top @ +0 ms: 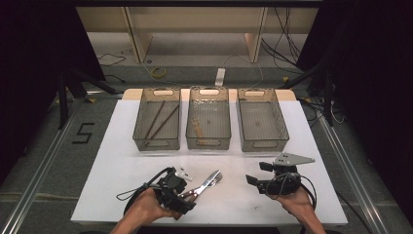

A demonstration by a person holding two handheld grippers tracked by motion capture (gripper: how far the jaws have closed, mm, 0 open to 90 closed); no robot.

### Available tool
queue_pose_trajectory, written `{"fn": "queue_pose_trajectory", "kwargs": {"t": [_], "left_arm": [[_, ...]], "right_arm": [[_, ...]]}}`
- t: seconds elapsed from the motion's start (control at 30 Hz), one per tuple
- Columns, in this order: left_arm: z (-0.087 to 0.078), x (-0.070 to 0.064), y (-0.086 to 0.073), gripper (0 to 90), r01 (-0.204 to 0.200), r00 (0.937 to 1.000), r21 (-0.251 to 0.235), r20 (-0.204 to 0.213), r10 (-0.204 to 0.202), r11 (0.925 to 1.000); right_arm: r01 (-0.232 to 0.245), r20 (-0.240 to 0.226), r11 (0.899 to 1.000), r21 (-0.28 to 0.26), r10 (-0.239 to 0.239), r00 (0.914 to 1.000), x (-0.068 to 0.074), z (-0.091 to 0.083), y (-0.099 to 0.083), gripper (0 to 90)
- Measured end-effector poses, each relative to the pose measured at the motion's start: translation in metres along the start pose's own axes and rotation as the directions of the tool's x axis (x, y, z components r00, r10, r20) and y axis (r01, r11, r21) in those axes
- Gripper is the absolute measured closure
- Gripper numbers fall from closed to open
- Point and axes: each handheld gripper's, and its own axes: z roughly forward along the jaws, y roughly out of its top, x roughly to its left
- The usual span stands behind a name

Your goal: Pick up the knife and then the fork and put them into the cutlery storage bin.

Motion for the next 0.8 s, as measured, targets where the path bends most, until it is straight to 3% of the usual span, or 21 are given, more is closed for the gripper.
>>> {"fn": "queue_pose_trajectory", "kwargs": {"t": [0.3, 0.57, 0.8], "left_arm": [[0.004, -0.003, -0.003, 44.9, -0.013, 0.9996, 0.045, 0.024, 0.012, 0.9989], [0.008, -0.008, -0.004, 54.9, -0.05, 0.9987, 0.081, -0.001, 0.05, 0.9954], [0.018, -0.008, -0.003, 60.4, -0.051, 0.9982, 0.124, -0.023, 0.055, 0.9909]], "right_arm": [[0.013, -0.007, 1.0, 0.014, -0.013, 0.9999, 0.002, 0.001, 0.0, 26.9], [0.016, -0.012, 1.0, 0.019, -0.016, 0.9998, 0.003, 0.002, 0.001, 26.9], [0.016, -0.016, 1.0, 0.018, -0.015, 0.9997, 0.004, 0.002, 0.001, 26.9]]}}
